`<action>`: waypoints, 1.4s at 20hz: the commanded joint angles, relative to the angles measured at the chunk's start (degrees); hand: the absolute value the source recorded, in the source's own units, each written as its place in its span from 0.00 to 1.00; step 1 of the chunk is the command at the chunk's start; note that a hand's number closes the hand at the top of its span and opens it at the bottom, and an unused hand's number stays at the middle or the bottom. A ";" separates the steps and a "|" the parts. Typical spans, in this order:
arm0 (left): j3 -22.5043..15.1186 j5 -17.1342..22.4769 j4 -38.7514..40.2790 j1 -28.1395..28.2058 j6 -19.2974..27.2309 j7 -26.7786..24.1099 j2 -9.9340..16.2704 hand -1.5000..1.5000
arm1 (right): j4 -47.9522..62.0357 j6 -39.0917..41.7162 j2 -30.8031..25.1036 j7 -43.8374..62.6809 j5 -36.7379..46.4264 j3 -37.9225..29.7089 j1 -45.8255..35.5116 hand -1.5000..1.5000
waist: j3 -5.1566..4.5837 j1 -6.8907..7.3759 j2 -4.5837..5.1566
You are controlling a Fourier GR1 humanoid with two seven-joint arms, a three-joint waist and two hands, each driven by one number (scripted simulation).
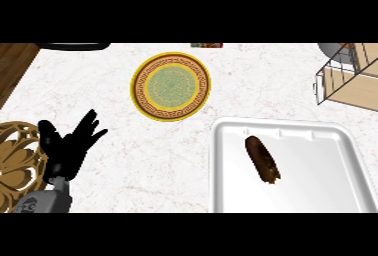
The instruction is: Pick the cupcake from the tray and place it in the tiered shelf
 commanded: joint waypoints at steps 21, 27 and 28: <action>-0.03 -1.39 1.46 2.46 -0.90 0.08 -0.81 0.50 | 20.06 -7.42 -0.20 -8.48 -0.39 -8.18 -9.30 0.00 | -0.20 -0.72 0.22; 0.70 -1.27 1.54 1.29 -0.35 1.76 -0.57 0.50 | 21.73 -6.28 0.01 -4.79 -6.30 -14.23 -13.93 0.00 | -0.23 -0.77 0.16; -1.29 -3.33 -0.09 2.59 1.76 0.20 -2.86 0.50 | 22.26 -4.12 -1.74 -4.86 -6.23 -14.21 -14.06 0.00 | -0.21 -0.54 0.19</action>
